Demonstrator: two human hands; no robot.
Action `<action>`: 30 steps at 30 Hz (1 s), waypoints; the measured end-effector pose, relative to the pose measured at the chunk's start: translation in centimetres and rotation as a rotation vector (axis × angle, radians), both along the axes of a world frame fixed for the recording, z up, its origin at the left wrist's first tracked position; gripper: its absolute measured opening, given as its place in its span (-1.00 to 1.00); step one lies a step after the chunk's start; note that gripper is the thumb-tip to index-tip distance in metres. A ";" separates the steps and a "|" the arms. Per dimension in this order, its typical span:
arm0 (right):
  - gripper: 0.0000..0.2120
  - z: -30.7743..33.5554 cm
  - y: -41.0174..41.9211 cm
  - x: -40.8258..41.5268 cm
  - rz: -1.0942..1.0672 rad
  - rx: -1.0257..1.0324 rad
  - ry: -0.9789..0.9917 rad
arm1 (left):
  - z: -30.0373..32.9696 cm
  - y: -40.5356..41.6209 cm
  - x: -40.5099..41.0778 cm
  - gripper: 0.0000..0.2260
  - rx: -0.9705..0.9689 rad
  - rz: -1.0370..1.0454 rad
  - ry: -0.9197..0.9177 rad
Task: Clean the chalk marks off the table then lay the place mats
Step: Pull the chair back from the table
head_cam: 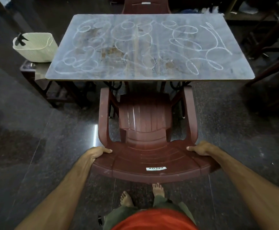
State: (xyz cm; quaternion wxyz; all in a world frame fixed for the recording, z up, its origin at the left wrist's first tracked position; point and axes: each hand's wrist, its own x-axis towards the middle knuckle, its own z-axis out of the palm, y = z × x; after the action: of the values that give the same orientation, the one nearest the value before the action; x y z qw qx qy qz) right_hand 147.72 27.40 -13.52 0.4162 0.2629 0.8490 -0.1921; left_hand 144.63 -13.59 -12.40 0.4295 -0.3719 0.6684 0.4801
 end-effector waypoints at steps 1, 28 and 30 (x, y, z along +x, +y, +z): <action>-0.33 0.1 -0.1 -0.6 -0.013 0.004 0.002 | -0.1 -0.1 -0.9 -0.88 0.000 -0.028 -0.003; -0.30 -1.0 -2.0 -5.4 -0.018 0.054 -0.032 | -3.9 -2.1 -8.3 -0.70 -0.043 -0.145 0.002; -0.31 -1.0 -2.0 -5.5 -0.006 0.054 -0.037 | -4.0 -2.1 -8.5 -0.73 -0.054 -0.151 -0.003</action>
State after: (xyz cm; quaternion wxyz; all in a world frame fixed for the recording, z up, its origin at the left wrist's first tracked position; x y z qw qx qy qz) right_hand 142.24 25.41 -14.49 0.4238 0.2801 0.8454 -0.1652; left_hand 136.17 -15.72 -16.35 0.4553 -0.3324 0.7066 0.4278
